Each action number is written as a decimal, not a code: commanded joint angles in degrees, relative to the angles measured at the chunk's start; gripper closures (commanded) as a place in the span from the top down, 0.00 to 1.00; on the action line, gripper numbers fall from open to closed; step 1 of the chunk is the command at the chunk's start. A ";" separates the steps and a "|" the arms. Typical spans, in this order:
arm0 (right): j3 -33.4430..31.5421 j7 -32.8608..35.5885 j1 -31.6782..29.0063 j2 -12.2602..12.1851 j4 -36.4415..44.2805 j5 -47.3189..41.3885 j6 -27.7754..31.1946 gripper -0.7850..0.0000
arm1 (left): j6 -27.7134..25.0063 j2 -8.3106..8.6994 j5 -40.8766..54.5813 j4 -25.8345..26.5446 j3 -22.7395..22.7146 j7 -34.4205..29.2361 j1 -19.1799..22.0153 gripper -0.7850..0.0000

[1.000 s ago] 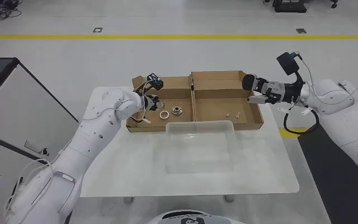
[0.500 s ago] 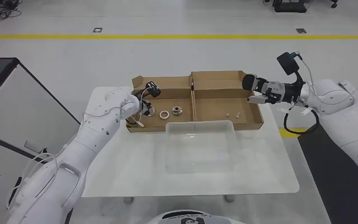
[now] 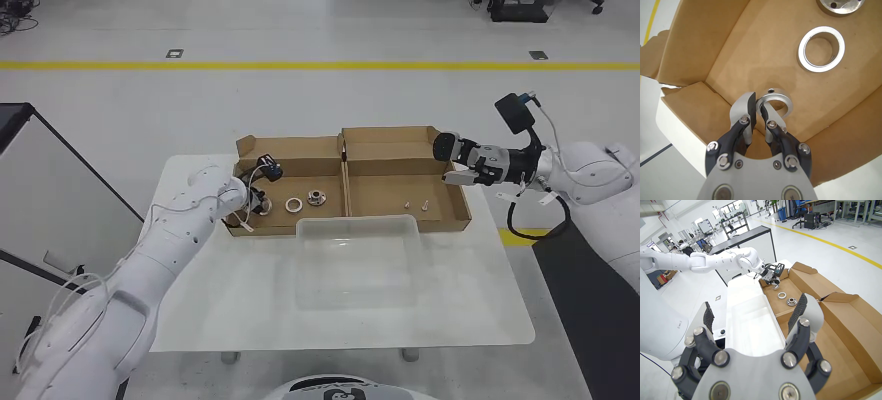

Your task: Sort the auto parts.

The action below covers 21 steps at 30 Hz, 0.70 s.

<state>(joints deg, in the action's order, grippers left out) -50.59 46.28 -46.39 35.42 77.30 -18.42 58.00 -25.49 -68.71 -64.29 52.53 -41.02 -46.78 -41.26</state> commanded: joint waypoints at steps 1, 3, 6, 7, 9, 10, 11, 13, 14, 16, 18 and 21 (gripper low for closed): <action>0.00 0.00 0.00 0.00 0.00 0.00 0.00 1.00 | 0.03 -0.09 -0.01 -0.32 -0.11 0.30 0.05 0.86; 0.00 0.00 0.00 0.00 0.00 0.00 0.00 1.00 | -0.10 -0.09 -0.10 -0.56 -0.40 0.63 0.20 1.00; 0.00 0.00 0.00 0.00 0.00 0.00 0.00 1.00 | -0.06 0.08 0.41 -0.73 -1.41 1.39 0.17 1.00; 0.00 0.00 0.00 0.00 0.00 0.00 0.00 1.00 | 0.02 0.18 0.53 -0.60 -1.85 1.90 0.15 1.00; 0.00 0.00 0.00 0.00 0.00 0.00 0.00 1.00 | -0.39 0.45 0.48 0.29 -2.63 2.36 0.08 1.00; 0.00 0.00 0.00 0.00 0.00 0.00 0.00 1.00 | -0.71 0.64 0.68 0.96 -3.23 2.87 0.02 1.00; 0.00 0.00 0.00 0.00 0.00 0.00 0.00 1.00 | -1.21 0.86 1.16 1.83 -3.95 3.63 -0.13 1.00; 0.00 0.00 0.00 0.00 0.00 0.00 0.00 1.00 | -4.27 1.44 3.06 3.53 -5.65 4.93 -0.64 1.00; 0.00 0.00 0.00 0.00 0.00 0.00 0.00 1.00 | -4.73 1.79 3.94 4.34 -6.84 5.43 -0.83 1.00; 0.00 0.00 0.00 0.00 0.00 0.00 0.00 1.00 | -6.95 2.53 5.45 6.88 -8.99 6.94 -1.57 1.00; 0.00 0.00 0.00 0.00 0.00 0.00 0.00 1.00 | -9.90 3.27 8.71 10.20 -11.58 9.37 -2.88 1.00; 0.00 0.00 0.00 0.00 0.00 0.00 0.00 1.00 | -18.74 4.34 18.42 16.07 -16.18 16.28 -6.36 1.00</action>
<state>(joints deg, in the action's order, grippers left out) -50.59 46.28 -46.39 35.42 77.30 -18.42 58.00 -40.58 -64.75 -49.78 66.33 -55.48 -33.49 -46.21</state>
